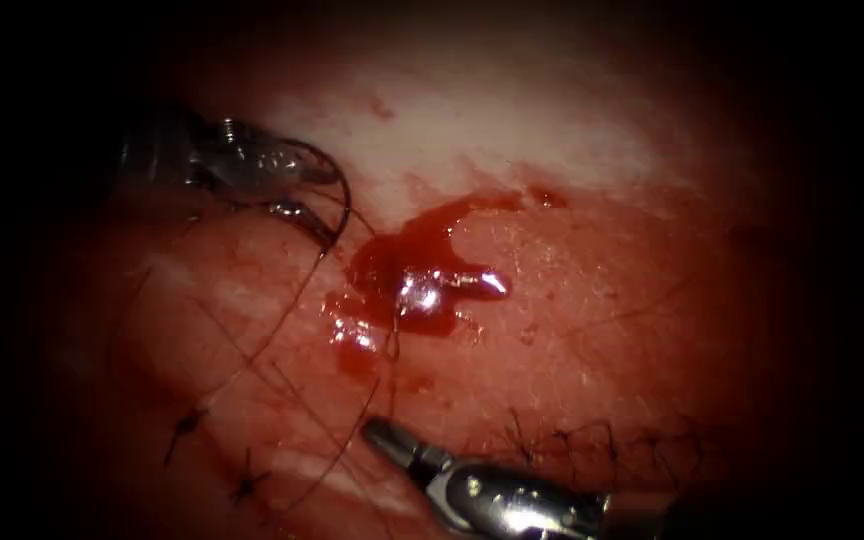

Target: Wound Closure

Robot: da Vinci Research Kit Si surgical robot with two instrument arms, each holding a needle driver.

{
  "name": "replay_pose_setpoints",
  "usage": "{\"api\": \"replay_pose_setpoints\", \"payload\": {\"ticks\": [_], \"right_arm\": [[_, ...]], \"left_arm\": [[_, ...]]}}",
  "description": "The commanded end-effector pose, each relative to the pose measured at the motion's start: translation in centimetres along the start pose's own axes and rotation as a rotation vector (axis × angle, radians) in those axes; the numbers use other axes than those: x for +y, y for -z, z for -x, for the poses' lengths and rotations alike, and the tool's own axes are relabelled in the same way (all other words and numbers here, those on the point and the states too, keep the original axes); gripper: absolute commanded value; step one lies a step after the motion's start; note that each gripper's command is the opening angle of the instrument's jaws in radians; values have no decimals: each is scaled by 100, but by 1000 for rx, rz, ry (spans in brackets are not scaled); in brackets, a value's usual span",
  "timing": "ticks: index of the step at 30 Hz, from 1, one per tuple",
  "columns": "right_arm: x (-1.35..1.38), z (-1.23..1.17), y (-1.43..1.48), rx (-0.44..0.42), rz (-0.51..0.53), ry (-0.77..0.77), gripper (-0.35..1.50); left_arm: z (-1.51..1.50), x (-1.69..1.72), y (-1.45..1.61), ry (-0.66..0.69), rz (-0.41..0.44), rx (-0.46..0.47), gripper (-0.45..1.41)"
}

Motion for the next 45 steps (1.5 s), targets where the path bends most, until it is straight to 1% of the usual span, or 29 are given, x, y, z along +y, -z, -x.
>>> {"api": "replay_pose_setpoints", "payload": {"ticks": [1,4,9,11,12,17,19,25,29,35,41,45], "right_arm": [[-7,8,-4,-1,-2,-1,-35],[-8,8,-4,-1,-2,-1,-35],[-8,8,-4,-1,-2,-1,-35],[-8,8,-5,-1,-2,-1,-35],[-8,8,-5,-1,-1,-1,-35],[-8,8,-5,-1,-1,-1,-35],[-8,8,-5,-1,-1,-1,-35],[-8,8,-5,-2,-5,-1,-35],[-8,7,-4,-5,-9,-2,-35],[-8,5,-3,-12,-9,-4,-35],[-9,6,-3,-20,-16,-2,-35],[-12,8,3,-30,-24,0,-35]], "left_arm": [[-1,0,-8,-2,2,2,19],[0,0,-7,-4,6,-3,14],[2,-5,-6,-8,11,-2,12],[2,-6,-6,-9,12,-4,-17],[2,-7,-6,-9,13,-4,-45],[-1,-13,-4,-17,27,-3,-45],[-4,-21,1,-17,30,22,-45],[-16,-54,21,-8,-74,107,-45],[-22,-72,27,-4,-129,148,-45],[-23,-88,20,5,-152,160,-45],[-16,-96,0,-2,-175,159,-45],[-13,-104,-7,-2,-191,171,-45]]}}
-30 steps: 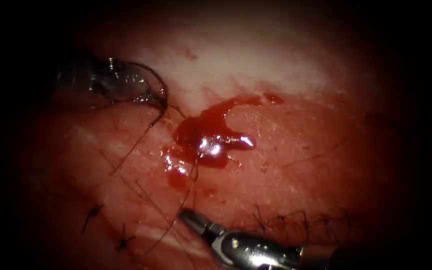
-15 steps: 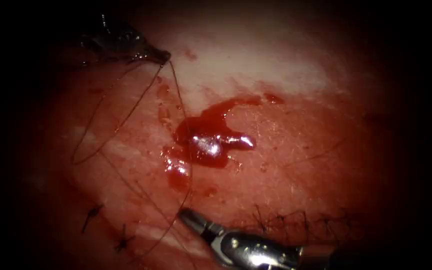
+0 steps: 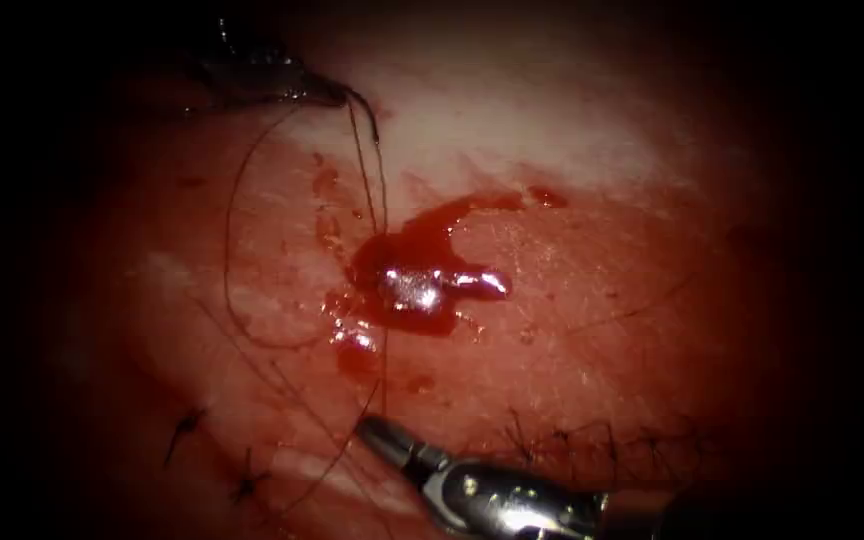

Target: Wound Closure

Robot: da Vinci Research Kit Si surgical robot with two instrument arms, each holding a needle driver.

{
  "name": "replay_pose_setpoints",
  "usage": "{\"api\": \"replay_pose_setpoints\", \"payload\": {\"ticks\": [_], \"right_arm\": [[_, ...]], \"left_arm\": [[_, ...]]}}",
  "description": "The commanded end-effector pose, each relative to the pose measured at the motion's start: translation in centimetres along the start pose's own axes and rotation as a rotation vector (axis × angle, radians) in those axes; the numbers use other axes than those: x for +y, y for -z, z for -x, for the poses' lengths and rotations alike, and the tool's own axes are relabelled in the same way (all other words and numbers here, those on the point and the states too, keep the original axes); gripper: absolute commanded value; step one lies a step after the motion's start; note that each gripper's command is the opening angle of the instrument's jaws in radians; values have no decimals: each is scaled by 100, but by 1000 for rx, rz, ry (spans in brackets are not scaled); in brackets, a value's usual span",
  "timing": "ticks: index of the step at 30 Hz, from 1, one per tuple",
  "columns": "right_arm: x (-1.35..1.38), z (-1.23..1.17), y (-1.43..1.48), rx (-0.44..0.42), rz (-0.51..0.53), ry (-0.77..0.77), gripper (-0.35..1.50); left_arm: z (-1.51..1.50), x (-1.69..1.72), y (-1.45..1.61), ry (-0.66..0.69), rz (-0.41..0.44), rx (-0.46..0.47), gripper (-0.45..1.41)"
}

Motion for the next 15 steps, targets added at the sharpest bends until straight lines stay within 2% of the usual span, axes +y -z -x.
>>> {"api": "replay_pose_setpoints", "payload": {"ticks": [1,9,15], "right_arm": [[-9,9,2,-8,-7,0,-35],[-17,16,8,-42,-17,6,-35],[-25,27,11,-60,-35,18,-35]], "left_arm": [[-1,-3,-9,5,-6,12,-45],[-8,-31,-20,34,-55,41,-45],[-12,-37,-25,33,-74,42,-45]]}}
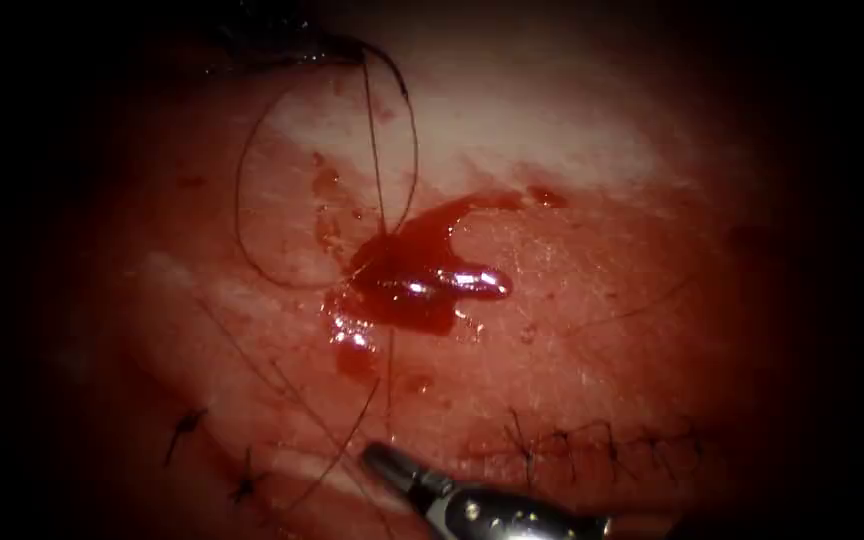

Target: Wound Closure

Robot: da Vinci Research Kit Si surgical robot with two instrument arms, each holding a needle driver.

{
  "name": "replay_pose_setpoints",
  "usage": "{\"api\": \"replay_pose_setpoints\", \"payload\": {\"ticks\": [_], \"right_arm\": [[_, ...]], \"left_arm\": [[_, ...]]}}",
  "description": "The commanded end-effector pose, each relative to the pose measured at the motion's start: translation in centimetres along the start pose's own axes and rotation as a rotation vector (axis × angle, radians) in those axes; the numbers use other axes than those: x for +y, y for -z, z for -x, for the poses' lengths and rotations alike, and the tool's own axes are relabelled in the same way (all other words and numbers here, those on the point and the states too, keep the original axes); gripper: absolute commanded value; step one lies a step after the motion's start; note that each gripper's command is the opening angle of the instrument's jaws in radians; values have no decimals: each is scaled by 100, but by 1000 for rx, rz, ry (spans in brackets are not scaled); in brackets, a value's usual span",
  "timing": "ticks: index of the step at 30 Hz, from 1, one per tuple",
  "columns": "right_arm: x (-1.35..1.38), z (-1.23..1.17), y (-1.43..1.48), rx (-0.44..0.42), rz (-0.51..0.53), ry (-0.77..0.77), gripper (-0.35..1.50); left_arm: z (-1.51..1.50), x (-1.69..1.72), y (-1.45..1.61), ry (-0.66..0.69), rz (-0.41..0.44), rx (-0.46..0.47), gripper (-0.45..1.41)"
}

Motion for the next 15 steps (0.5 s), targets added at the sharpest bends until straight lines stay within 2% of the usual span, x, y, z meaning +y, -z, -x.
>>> {"api": "replay_pose_setpoints", "payload": {"ticks": [1,7,15], "right_arm": [[-9,8,-2,-2,-5,-1,-35],[-16,16,5,-13,-16,8,-35],[-15,17,4,-15,-16,8,-35]], "left_arm": [[-1,0,-9,-1,-4,1,-45],[0,-11,-9,-10,-29,-5,-45],[7,-6,-8,-9,-28,-3,-45]]}}
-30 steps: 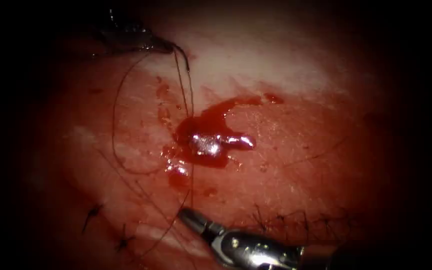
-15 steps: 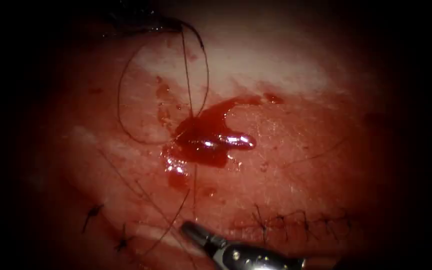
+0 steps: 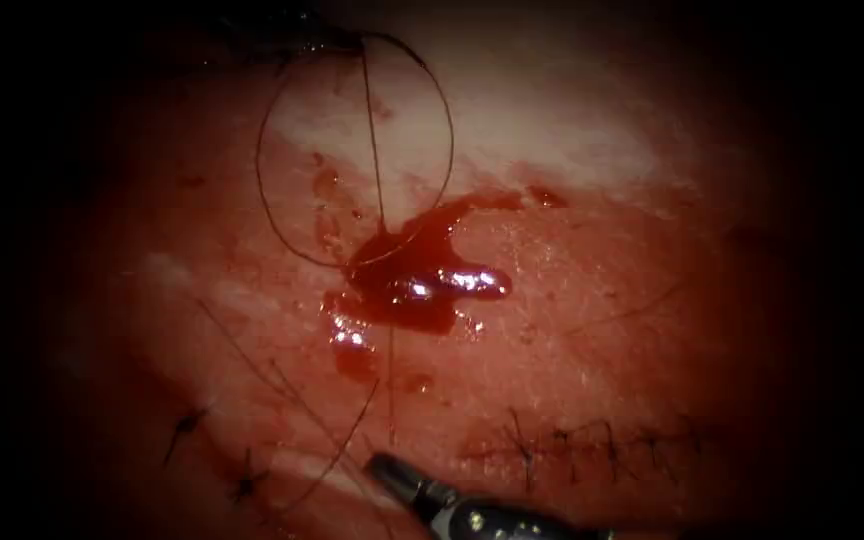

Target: Wound Closure

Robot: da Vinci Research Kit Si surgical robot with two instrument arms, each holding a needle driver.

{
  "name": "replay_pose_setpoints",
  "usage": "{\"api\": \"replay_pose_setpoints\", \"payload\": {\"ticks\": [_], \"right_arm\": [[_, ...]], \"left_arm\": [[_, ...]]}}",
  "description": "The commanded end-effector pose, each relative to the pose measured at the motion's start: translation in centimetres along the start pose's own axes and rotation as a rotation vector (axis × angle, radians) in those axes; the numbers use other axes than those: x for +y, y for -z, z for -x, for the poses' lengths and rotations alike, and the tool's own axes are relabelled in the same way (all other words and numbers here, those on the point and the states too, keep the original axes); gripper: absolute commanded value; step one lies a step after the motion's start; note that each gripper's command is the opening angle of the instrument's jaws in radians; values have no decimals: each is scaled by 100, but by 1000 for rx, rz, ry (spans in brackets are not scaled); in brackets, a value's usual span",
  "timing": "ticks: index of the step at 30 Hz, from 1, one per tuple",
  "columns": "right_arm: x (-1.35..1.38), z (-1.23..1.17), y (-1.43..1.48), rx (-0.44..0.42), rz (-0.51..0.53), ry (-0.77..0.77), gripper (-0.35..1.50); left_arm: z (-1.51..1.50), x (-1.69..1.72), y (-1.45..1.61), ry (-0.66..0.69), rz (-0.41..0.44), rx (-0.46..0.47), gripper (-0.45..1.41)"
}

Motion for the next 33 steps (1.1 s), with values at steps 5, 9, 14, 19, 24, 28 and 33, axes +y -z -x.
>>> {"api": "replay_pose_setpoints", "payload": {"ticks": [5,9,14,19,24,28,33], "right_arm": [[-8,5,-8,-4,-36,-2,-35],[-6,-1,-8,30,-43,-25,10],[-3,-19,-2,61,-2,-42,114],[-5,-40,11,78,-8,-61,121],[-7,-52,16,88,-9,-71,119],[-6,-53,15,88,-8,-72,119],[-2,-66,18,83,-10,-83,113]], "left_arm": [[2,11,2,-6,51,24,-45],[-3,23,16,3,99,18,-45],[-17,33,37,18,135,19,-45],[-31,41,56,31,160,13,-45],[-39,50,72,39,178,14,-45],[-39,58,81,37,197,20,-45],[-35,68,93,26,225,32,-45]]}}
